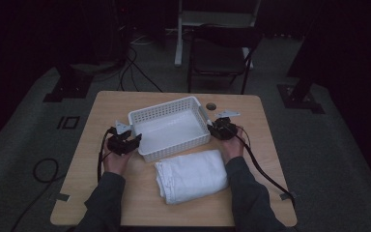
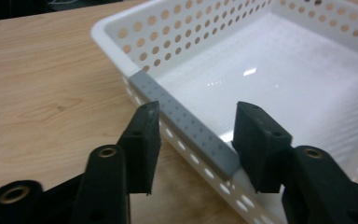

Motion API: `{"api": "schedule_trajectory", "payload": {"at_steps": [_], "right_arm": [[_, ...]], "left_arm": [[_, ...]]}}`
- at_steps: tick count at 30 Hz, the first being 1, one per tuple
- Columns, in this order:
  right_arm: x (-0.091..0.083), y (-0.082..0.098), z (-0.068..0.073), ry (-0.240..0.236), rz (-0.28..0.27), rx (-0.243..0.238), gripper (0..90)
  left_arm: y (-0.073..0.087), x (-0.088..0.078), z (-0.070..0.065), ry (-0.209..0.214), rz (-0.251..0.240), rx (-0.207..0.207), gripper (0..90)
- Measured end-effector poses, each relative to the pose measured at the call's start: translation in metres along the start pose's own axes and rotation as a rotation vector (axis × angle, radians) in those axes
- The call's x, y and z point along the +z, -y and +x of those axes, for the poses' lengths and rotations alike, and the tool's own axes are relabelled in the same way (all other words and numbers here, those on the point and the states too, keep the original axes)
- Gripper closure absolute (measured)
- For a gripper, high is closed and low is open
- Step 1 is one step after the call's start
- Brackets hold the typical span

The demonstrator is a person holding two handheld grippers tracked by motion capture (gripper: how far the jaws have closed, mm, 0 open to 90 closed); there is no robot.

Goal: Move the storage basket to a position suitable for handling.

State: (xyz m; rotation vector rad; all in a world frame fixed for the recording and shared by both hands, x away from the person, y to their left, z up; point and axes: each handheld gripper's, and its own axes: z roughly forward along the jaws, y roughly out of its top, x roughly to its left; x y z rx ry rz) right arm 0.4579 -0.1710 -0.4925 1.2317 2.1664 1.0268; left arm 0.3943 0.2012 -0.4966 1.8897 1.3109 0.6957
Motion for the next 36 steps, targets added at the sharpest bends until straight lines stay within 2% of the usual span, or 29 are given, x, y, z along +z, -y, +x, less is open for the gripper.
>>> {"api": "schedule_trajectory", "payload": {"at_steps": [7,11,14,15,17,18,19,23,25,26,27,28,30,36], "right_arm": [[-0.003,0.001,0.002,0.013,0.007,-0.011,69.1],[-0.003,0.001,0.005,0.027,0.005,-0.014,67.6],[-0.003,0.001,0.004,0.026,0.006,-0.012,66.2],[-0.003,0.001,0.003,0.024,0.006,-0.003,65.4],[-0.003,0.001,0.003,0.024,0.006,-0.003,65.4],[-0.002,0.0,0.0,0.029,0.007,0.003,65.6],[-0.002,0.0,0.0,0.029,0.007,0.003,65.6],[-0.002,-0.001,-0.002,0.033,0.007,0.006,66.9],[-0.002,-0.001,-0.002,0.032,0.007,0.006,67.3],[-0.002,-0.001,-0.002,0.031,0.007,0.006,67.8],[-0.002,-0.001,-0.002,0.031,0.008,0.005,68.6],[-0.002,-0.001,-0.002,0.031,0.008,0.005,68.8],[-0.002,-0.001,-0.002,0.03,0.01,0.006,68.9],[-0.001,-0.001,-0.002,0.027,0.01,0.012,69.4]], "left_arm": [[-0.014,0.015,0.007,-0.005,0.018,0.007,57.8],[-0.022,0.026,0.013,-0.007,0.024,-0.02,60.0],[-0.023,0.027,0.015,-0.015,0.034,-0.044,57.3],[-0.024,0.025,0.015,-0.019,0.037,-0.048,53.1],[-0.024,0.022,0.015,-0.019,0.031,-0.054,51.6],[-0.025,0.009,0.012,-0.009,0.004,-0.052,48.9],[-0.025,0.009,0.012,-0.009,0.004,-0.052,48.0],[-0.023,-0.015,0.001,0.008,-0.029,-0.034,44.6],[-0.021,-0.019,-0.002,0.015,-0.033,-0.034,43.0],[-0.018,-0.023,-0.004,0.024,-0.036,-0.027,43.0],[-0.012,-0.029,-0.008,0.051,-0.043,-0.03,41.0],[-0.012,-0.029,-0.008,0.051,-0.043,-0.03,39.9],[-0.006,-0.034,-0.012,0.089,-0.046,-0.017,39.1],[0.008,-0.044,-0.023,0.12,-0.03,0.014,36.8]]}}
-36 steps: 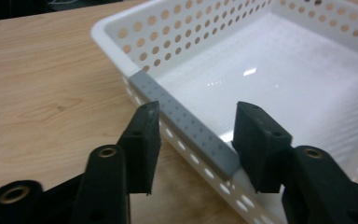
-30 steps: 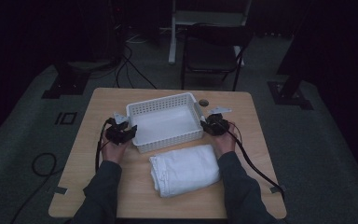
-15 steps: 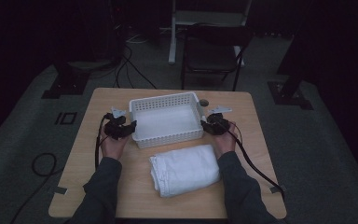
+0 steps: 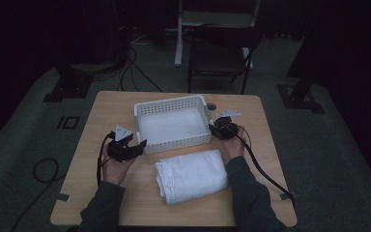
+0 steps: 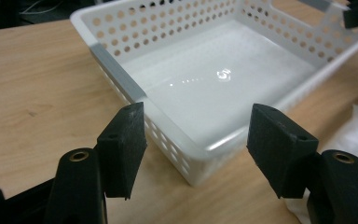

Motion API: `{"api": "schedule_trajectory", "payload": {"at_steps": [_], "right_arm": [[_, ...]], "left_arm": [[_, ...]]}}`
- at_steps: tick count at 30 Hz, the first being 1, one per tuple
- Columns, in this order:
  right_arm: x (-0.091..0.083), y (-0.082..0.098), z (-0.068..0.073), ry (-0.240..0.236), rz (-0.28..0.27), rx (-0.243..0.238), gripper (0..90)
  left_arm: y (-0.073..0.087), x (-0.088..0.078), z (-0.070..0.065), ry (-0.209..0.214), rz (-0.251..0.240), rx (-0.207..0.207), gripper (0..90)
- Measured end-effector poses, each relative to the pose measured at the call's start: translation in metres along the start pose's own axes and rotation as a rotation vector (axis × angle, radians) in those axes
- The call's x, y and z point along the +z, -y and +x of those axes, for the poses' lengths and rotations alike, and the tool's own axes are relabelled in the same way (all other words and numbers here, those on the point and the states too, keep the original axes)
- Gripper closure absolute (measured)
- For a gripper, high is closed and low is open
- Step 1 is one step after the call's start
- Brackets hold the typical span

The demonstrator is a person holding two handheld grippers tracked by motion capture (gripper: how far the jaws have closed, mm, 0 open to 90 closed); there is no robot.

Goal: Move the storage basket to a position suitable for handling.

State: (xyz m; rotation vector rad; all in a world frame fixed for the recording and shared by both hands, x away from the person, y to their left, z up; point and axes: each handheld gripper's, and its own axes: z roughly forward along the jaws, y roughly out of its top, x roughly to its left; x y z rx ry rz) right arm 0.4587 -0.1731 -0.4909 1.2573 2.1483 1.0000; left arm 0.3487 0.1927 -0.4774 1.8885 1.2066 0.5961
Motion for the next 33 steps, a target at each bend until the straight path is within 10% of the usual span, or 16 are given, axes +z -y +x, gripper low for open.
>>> {"api": "schedule_trajectory", "payload": {"at_steps": [10,33], "right_arm": [[-0.001,0.0,0.0,0.006,0.005,0.0,69.7],[-0.014,0.009,-0.008,0.047,0.009,0.031,65.6]], "left_arm": [[0.005,0.014,-0.005,-0.016,0.069,0.045,51.8],[-0.018,0.047,0.007,-0.004,0.057,0.026,56.7]]}}
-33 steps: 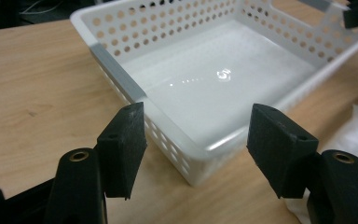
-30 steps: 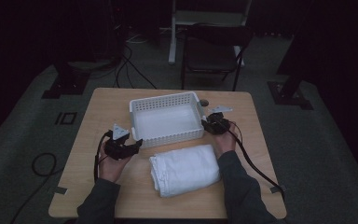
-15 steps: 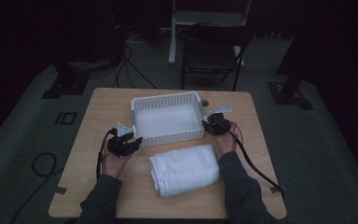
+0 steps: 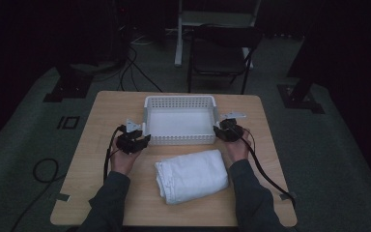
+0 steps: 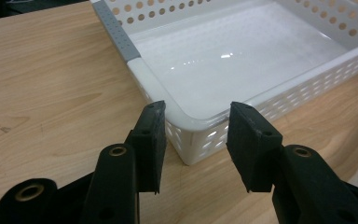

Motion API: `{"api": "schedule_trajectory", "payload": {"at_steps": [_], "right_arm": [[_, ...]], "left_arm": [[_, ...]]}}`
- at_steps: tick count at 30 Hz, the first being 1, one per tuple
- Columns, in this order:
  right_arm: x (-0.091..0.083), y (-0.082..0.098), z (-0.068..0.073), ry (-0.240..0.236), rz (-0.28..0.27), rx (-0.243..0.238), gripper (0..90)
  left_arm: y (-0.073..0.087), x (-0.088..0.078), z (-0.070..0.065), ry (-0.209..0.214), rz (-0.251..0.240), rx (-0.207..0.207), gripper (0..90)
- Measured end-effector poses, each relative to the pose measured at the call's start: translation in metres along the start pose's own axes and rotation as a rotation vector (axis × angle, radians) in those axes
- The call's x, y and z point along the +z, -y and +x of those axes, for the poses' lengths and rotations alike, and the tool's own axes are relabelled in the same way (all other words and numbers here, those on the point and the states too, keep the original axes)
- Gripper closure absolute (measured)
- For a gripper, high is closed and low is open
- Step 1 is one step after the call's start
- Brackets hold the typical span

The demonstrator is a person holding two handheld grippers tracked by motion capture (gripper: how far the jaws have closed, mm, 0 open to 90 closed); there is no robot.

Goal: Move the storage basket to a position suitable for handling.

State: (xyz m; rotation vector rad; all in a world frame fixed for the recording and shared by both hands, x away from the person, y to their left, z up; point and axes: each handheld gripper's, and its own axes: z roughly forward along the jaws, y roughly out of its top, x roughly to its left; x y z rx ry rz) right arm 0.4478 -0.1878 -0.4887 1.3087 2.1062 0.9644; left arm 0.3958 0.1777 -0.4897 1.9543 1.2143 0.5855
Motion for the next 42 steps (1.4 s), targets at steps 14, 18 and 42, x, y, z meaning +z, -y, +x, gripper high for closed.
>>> {"api": "schedule_trajectory", "payload": {"at_steps": [14,18,42], "right_arm": [[-0.007,0.005,-0.006,-0.005,-0.006,0.028,65.1],[-0.009,0.005,-0.006,-0.007,-0.011,0.026,64.4],[-0.075,0.041,0.011,-0.062,-0.067,-0.004,50.1]], "left_arm": [[-0.006,0.008,0.0,0.015,0.002,-0.02,56.5],[-0.005,0.007,-0.001,0.003,0.007,-0.041,50.9],[0.014,-0.053,-0.029,0.03,-0.065,0.001,41.4]]}}
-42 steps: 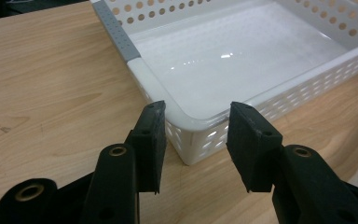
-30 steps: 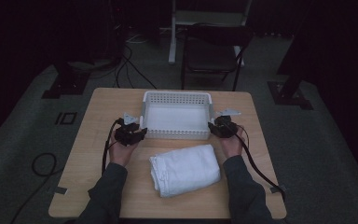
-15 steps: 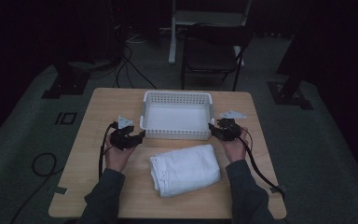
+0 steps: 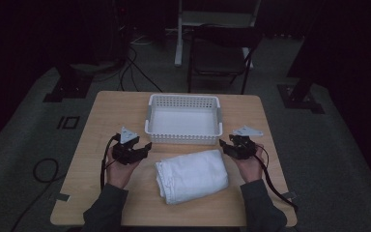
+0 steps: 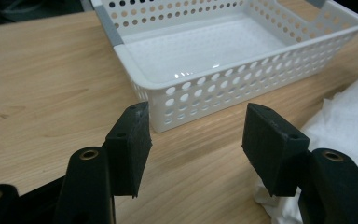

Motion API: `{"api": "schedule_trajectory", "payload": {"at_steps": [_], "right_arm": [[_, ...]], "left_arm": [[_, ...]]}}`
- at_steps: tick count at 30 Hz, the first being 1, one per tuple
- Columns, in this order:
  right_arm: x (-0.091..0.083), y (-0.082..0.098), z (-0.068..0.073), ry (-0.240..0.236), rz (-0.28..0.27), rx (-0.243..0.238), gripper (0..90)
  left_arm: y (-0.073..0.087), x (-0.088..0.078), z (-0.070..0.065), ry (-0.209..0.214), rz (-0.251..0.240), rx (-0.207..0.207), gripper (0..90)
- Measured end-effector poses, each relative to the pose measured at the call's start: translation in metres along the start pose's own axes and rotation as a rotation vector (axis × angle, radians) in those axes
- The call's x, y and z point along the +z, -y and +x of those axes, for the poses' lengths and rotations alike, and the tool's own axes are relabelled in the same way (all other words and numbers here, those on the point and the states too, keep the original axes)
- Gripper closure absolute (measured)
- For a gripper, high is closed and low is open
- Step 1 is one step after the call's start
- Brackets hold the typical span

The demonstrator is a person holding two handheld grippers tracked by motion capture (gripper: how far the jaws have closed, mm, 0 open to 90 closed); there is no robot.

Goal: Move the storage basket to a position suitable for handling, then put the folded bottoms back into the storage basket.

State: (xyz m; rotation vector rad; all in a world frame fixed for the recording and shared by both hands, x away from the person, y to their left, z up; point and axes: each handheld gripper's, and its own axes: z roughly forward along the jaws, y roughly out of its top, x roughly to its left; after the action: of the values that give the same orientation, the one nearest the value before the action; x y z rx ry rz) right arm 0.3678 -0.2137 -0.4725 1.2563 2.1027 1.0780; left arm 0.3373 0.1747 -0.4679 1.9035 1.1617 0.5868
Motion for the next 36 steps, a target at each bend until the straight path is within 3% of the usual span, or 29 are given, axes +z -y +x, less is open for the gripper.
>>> {"api": "schedule_trajectory", "payload": {"at_steps": [13,27,30,36], "right_arm": [[-0.018,0.026,0.016,-0.016,0.003,-0.035,46.6],[-0.02,0.035,0.027,-0.034,0.016,-0.054,44.5],[-0.024,0.038,0.032,-0.057,0.019,-0.057,43.1],[-0.026,0.046,0.035,-0.067,0.034,-0.051,42.7]], "left_arm": [[0.014,-0.021,-0.024,0.034,-0.01,0.022,40.2],[0.025,-0.019,-0.04,0.074,0.022,0.029,38.8],[0.029,-0.019,-0.058,0.123,0.034,0.057,37.7],[0.034,-0.016,-0.073,0.162,0.057,0.081,37.2]]}}
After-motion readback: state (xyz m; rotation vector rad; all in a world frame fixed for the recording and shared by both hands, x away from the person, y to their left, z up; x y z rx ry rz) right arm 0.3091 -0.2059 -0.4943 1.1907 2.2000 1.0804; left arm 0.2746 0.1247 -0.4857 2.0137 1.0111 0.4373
